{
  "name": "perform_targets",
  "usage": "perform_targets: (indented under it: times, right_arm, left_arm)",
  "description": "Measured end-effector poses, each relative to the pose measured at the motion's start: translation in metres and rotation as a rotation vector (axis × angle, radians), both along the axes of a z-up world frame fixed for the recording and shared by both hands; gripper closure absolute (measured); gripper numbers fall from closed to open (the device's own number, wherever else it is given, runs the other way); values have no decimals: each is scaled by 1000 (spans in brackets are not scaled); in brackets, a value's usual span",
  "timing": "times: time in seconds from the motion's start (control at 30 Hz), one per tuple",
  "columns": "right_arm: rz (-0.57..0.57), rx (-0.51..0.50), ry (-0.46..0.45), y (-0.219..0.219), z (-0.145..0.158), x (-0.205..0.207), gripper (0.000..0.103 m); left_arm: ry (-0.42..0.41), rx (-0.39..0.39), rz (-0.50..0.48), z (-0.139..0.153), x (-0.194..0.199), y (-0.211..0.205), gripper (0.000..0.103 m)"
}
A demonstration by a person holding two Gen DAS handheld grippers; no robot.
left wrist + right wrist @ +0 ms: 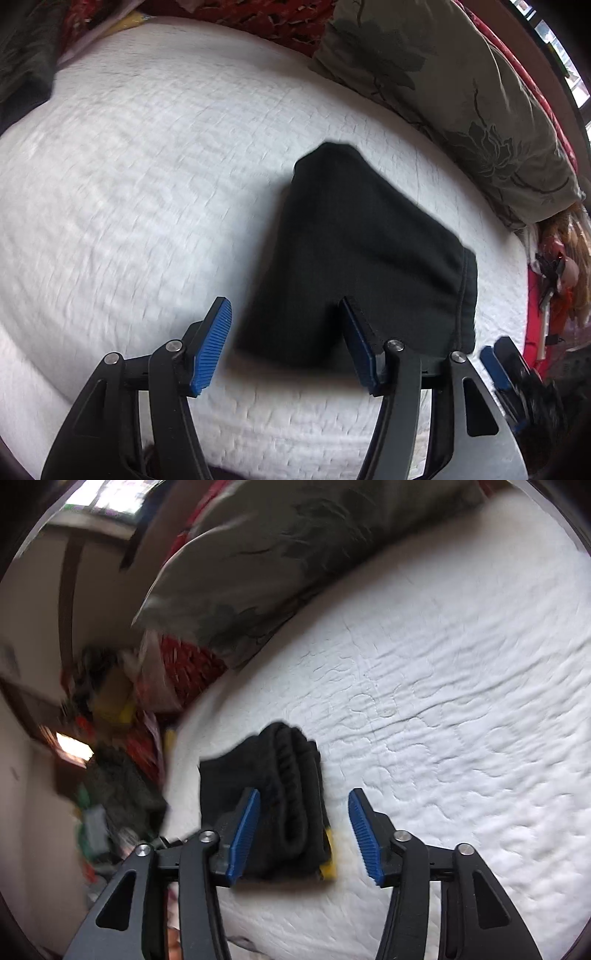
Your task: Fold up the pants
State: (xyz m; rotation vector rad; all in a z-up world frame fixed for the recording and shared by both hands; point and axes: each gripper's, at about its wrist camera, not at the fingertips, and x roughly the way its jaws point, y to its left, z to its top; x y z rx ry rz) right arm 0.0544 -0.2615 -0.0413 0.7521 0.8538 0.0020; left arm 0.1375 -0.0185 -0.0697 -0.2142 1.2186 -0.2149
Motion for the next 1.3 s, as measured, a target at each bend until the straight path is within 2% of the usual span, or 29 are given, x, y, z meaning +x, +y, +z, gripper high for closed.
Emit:
perform_targets:
  times: [0.07, 0.17, 0.23, 0.3, 0.43, 0.53, 0.63, 0.73, 0.87, 0.93, 1.07, 1.3]
  right_arm:
    - [32, -130, 2, 18, 10, -12, 40]
    - [58, -259, 3, 39, 17, -37, 34]
    - [48, -328, 8, 52, 20, -52, 23]
    - [23, -378, 8, 58, 24, -66, 14]
    - [-4, -414, -57, 61, 35, -93, 4]
    - [-2, -484, -84, 68, 44, -107, 2]
    - [34, -568, -59, 77, 47, -109, 2]
    - [25, -577, -58, 78, 50, -114, 2]
    - [17, -593, -53, 76, 50, -119, 2]
    - [14, -606, -57, 76, 51, -121, 2]
    - [7, -587, -53, 70, 49, -124, 2]
    - [-16, -566, -34, 59, 45, -127, 2]
  left_arm:
    - [-10, 4, 9, 1, -15, 2, 44]
    - [-27, 44, 31, -1, -40, 6, 44]
    - [-39, 79, 48, -2, -53, 9, 44]
    - [-45, 100, 56, -4, -59, 10, 44]
    - [-87, 115, 82, -1, -74, 10, 44]
    - [-128, 116, 94, 6, -81, 9, 44]
    - [-177, 169, 85, 13, -93, 5, 44]
    - [-221, 284, 60, 17, -100, -4, 43]
    - [-231, 366, 46, 18, -105, -12, 43]
    - [-227, 371, 38, 17, -107, -12, 43]
    - [-216, 319, 23, 16, -111, -10, 43]
    - [-279, 347, -8, 27, -118, -19, 43]
